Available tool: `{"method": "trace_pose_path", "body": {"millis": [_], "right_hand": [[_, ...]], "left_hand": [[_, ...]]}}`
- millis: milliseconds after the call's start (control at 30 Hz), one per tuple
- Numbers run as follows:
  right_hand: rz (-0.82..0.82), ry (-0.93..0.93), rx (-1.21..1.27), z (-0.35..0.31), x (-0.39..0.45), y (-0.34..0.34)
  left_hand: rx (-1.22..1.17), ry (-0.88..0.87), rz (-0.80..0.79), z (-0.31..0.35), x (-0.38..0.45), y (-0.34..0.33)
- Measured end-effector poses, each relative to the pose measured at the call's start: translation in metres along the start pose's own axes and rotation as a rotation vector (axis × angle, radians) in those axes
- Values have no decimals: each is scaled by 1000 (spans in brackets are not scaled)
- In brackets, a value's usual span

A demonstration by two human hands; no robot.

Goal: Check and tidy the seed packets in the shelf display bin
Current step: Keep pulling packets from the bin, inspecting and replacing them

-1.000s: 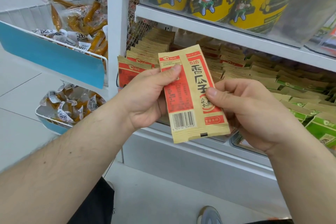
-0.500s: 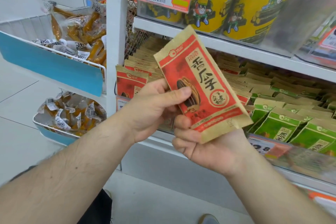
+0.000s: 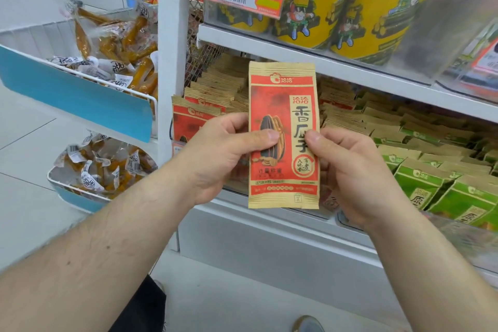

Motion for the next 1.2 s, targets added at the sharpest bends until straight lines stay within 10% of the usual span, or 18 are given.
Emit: {"method": "trace_pose_path", "body": {"millis": [533,767,933,1200], "right_hand": [[-144,-26,-55,-5,-3,14],[-161,-27,-31,-6,1,29],[-244,-10,-75,-7,2,32],[-251,-31,-103,-7,2,41]], "left_hand": [[496,55,-228,8,-6,-6],[1260,-290,146,59,19,5],[1712,14,-16,54,78,10],[1678,266,-63,41,147,22]]}}
Point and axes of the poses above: each hand's wrist, its own x-axis towards the middle knuckle, its own y-axis out of the back of the hand, z = x × y, the point moved 6 cm from there along x, towards the middle knuckle, and after that the axes turned 7 degrees about -z, right-handed, at the moved point
